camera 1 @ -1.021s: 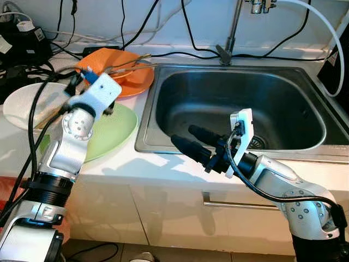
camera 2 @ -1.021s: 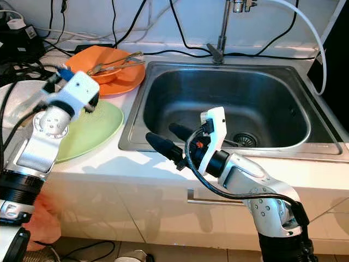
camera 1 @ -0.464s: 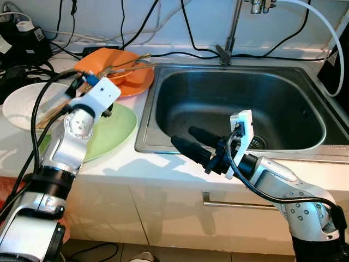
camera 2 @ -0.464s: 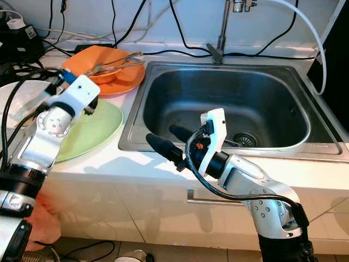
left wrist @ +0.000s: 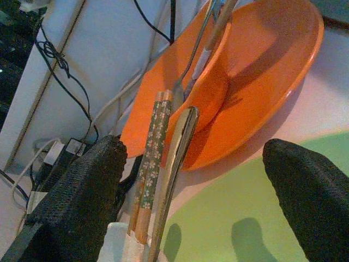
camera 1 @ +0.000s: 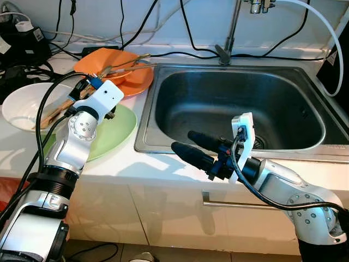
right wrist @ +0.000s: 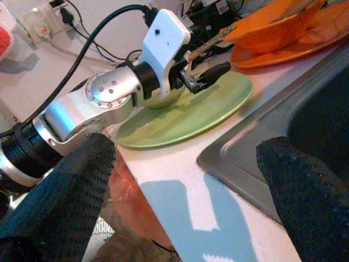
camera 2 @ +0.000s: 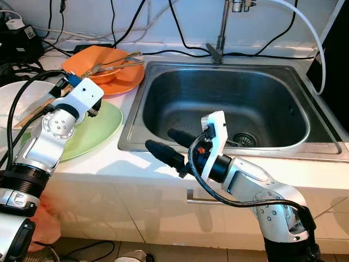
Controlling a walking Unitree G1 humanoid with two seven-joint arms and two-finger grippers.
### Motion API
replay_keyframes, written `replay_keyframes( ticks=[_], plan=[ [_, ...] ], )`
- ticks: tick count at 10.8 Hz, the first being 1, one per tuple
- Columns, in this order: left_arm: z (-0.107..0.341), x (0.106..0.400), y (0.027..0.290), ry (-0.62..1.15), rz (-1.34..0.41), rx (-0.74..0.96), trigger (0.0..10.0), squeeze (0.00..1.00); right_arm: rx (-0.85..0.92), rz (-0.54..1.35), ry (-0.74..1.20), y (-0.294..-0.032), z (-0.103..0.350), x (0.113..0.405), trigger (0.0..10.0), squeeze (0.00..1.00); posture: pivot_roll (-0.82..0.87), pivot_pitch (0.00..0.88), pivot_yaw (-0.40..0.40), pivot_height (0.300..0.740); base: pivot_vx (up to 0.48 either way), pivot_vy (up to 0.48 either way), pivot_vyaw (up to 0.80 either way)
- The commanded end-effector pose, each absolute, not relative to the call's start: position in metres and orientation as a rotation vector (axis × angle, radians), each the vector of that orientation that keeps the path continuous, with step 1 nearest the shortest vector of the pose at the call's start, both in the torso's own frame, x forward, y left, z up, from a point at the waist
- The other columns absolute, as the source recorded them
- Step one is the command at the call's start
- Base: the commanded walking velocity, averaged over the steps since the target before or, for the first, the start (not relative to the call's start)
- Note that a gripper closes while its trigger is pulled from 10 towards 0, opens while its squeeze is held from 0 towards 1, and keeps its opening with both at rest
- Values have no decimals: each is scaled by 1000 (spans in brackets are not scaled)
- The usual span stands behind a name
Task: Kitchen organization
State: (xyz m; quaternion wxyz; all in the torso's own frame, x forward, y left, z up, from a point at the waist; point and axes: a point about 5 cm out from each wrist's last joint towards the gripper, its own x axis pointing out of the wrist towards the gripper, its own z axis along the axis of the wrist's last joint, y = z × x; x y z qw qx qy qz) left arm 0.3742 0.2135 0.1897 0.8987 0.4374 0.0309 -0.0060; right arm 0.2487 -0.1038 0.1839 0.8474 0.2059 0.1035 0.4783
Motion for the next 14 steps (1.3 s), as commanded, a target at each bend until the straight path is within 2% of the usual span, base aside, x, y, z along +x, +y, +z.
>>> replay_keyframes(
  ticks=[1, 2, 4, 5, 6, 14],
  plan=[
    [196, 377, 210, 45, -16, 916, 3176, 0, 426, 1035, 215, -103, 186, 244, 10000, 0, 111, 32, 48, 740, 0, 0, 0],
    [196, 378, 210, 45, -21, 910, 0, 0, 424, 1032, 219, -103, 185, 243, 10000, 0, 110, 33, 48, 740, 0, 0, 0],
    [195, 379, 213, 54, -20, 908, 0, 0, 424, 1028, 221, -104, 185, 243, 10000, 0, 107, 36, 46, 740, 0, 0, 0],
    [195, 379, 216, 65, -10, 917, 2157, 0, 424, 1028, 223, -104, 185, 242, 10000, 0, 106, 37, 44, 740, 0, 0, 0],
    [194, 380, 218, 73, -1, 928, 10000, 0, 424, 1030, 227, -103, 184, 241, 10000, 0, 105, 38, 44, 740, 0, 0, 0],
    [191, 382, 225, 110, 8, 949, 10000, 0, 428, 1031, 230, -102, 184, 240, 10000, 0, 104, 41, 45, 740, 0, 0, 0]
  ],
)
